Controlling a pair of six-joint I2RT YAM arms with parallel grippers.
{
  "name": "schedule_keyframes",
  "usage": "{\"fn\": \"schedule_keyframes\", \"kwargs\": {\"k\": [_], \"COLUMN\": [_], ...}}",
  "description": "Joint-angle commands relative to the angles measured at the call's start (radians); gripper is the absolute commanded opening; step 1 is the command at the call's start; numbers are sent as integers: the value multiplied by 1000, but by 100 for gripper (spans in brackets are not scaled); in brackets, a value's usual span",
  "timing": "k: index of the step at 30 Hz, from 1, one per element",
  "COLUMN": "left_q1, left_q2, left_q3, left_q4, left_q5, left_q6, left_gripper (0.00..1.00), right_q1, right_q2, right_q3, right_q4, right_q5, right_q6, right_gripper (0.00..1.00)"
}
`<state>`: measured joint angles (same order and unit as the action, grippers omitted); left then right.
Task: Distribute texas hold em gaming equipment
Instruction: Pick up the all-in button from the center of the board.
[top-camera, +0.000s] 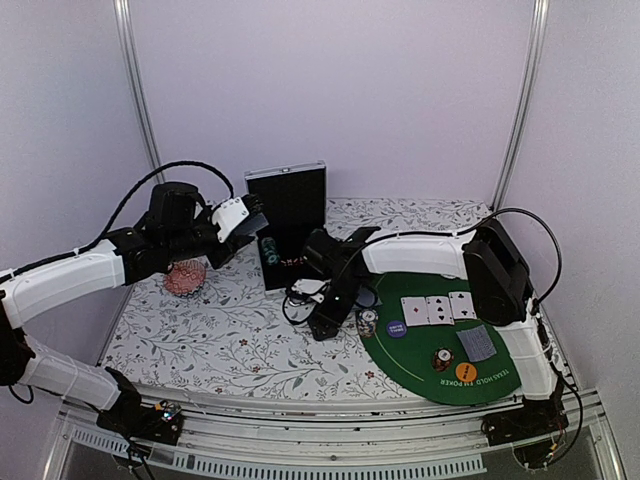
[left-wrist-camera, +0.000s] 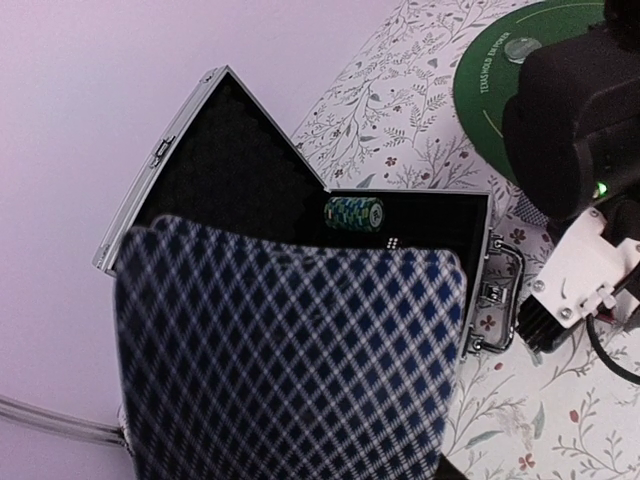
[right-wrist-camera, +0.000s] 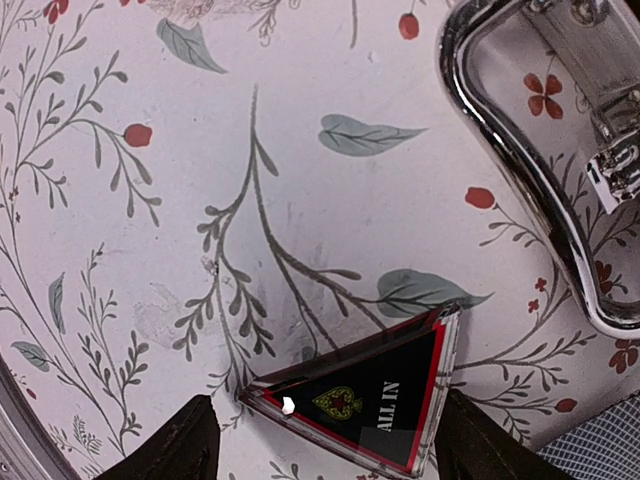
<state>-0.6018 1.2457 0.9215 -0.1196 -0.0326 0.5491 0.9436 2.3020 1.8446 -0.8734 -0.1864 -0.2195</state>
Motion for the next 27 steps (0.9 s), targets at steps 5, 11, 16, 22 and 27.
{"fn": "schedule_keyframes", "kwargs": {"k": [5, 11, 16, 22, 27], "left_q1": [3, 3, 3, 3, 3], "left_q2": [4, 4, 1, 0, 0], "left_q3": [22, 21, 21, 21, 21], "left_q4": [3, -1, -2, -5, -5], "left_q5": [22, 25, 25, 24, 28], "left_q6": [4, 8, 7, 9, 9], "left_gripper": [36, 36, 37, 37, 37], "right_q1": [19, 31, 63, 78, 78], "right_q2": [78, 62, 82, 107, 109], "right_q3": [24, 27, 36, 49, 45], "right_q4": [-122, -112, -86, -70, -79], "right_q5": [192, 236, 223, 198, 210], "right_q6": [97, 160, 189, 212, 207], "right_gripper": [76, 76, 75, 75, 70]}}
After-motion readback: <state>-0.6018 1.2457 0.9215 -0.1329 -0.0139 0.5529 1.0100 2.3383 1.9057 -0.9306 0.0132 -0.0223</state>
